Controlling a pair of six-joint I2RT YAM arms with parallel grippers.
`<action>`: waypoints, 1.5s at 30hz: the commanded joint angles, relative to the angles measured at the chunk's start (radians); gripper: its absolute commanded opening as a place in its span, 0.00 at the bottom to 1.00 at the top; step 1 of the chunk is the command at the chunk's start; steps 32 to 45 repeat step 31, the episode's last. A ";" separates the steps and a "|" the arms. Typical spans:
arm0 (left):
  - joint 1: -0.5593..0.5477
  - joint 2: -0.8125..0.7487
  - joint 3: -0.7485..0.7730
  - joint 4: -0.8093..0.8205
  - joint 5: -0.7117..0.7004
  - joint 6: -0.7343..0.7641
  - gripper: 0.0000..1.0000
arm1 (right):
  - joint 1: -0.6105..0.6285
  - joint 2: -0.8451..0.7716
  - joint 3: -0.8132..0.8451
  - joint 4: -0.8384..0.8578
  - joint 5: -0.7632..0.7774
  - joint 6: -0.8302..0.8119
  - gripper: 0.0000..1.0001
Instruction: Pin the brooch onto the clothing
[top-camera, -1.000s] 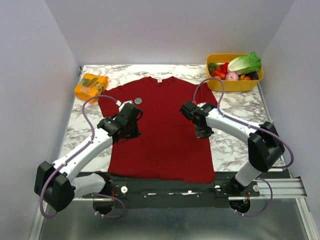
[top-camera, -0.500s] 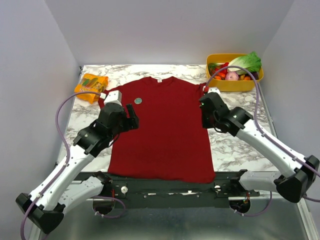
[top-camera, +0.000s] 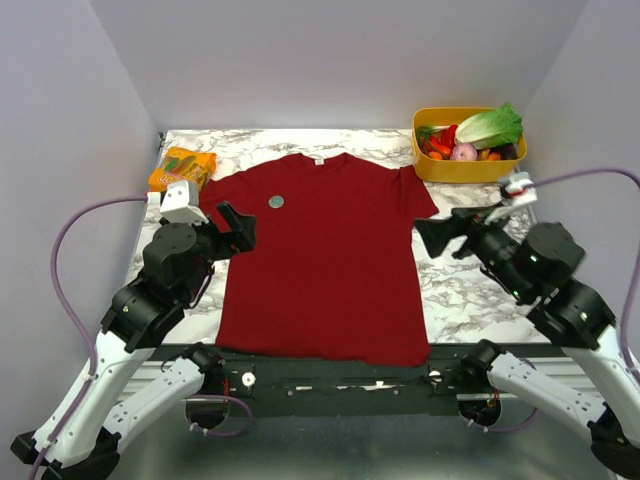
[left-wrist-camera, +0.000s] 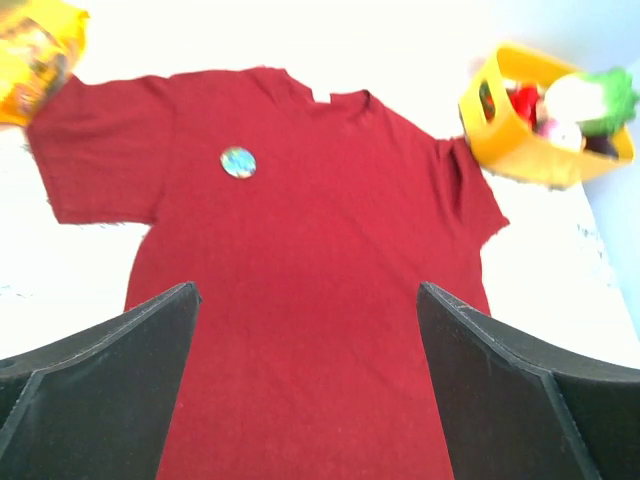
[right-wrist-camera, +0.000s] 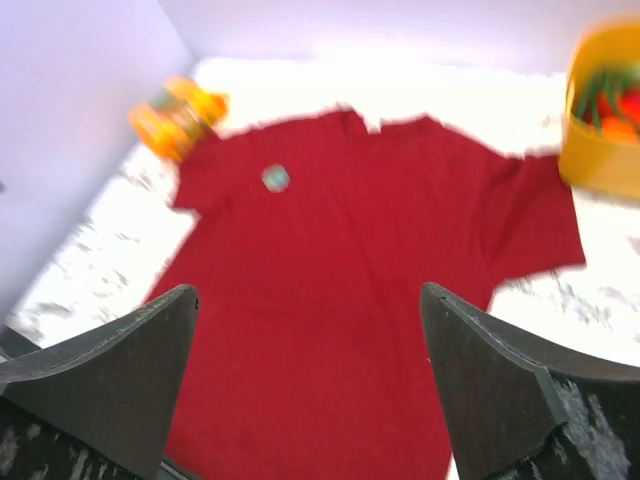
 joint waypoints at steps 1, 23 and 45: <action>-0.001 -0.038 0.038 0.016 -0.105 -0.004 0.99 | -0.001 -0.146 -0.091 0.190 -0.032 -0.055 1.00; -0.001 -0.096 -0.010 0.098 -0.181 0.022 0.99 | -0.001 -0.207 -0.103 0.250 0.100 -0.081 1.00; -0.001 -0.061 -0.033 0.167 -0.232 0.054 0.99 | -0.001 -0.158 -0.114 0.297 0.120 -0.120 1.00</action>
